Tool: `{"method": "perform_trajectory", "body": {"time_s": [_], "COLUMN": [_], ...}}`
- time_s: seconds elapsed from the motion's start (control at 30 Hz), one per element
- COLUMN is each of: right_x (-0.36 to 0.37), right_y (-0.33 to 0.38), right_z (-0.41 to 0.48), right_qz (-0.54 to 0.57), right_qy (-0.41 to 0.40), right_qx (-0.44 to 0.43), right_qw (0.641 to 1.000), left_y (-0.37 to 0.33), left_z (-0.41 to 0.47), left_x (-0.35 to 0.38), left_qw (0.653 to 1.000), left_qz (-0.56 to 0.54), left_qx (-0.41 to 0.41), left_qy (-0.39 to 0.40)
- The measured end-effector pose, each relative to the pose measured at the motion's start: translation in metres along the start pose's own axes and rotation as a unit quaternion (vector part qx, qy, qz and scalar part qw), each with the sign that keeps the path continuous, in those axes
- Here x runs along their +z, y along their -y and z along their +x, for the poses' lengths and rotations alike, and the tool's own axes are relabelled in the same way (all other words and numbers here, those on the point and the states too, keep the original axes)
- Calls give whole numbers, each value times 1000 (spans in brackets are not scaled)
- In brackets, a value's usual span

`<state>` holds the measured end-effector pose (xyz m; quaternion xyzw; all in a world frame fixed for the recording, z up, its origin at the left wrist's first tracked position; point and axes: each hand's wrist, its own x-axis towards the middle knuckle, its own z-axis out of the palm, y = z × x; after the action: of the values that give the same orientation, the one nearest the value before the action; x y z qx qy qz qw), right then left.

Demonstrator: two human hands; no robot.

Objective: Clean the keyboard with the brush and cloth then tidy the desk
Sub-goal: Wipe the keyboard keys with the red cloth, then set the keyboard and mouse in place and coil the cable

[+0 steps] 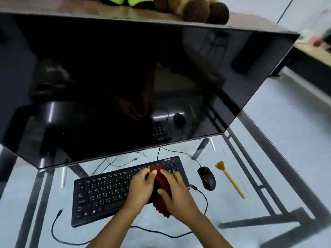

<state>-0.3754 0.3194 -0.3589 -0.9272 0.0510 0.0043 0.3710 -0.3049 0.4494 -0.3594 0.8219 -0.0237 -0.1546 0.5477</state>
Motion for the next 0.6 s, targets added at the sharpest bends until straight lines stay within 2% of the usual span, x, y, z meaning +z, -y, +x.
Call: {"method": "perform_trajectory", "body": {"time_s": [0.1,0.13,0.2,0.27,0.33,0.43,0.5,0.6], "right_x": [-36,-50,-80,-105,-133,-180,-211,-245], "right_y": [-15,-25,-42,-52,-62,-90,-114,-144], "right_z": [7,9,12,16,16,5,-3,-20], "right_qz": [214,256,236,208,224,287,302,278], "right_qy": [-36,-18,60,106,84,21,-22,-66], "right_qx": [60,88,103,68,72,128,143,158], "right_qw": [974,963,964,970,968,949,942,945], "left_y": [-26,-37,-62,-86,-105,-125,-134,-137], "left_z": [7,7,2,-4,-2,6,4,-3], "left_x": [9,15,27,40,55,84,112,161], "left_qw": [997,994,988,984,976,967,972,987], "left_qz": [36,54,67,55,86,122,118,73], "left_qx": [56,80,122,144,190,223,205,137], "left_qy": [30,46,73,92,65,5,5,49]}}
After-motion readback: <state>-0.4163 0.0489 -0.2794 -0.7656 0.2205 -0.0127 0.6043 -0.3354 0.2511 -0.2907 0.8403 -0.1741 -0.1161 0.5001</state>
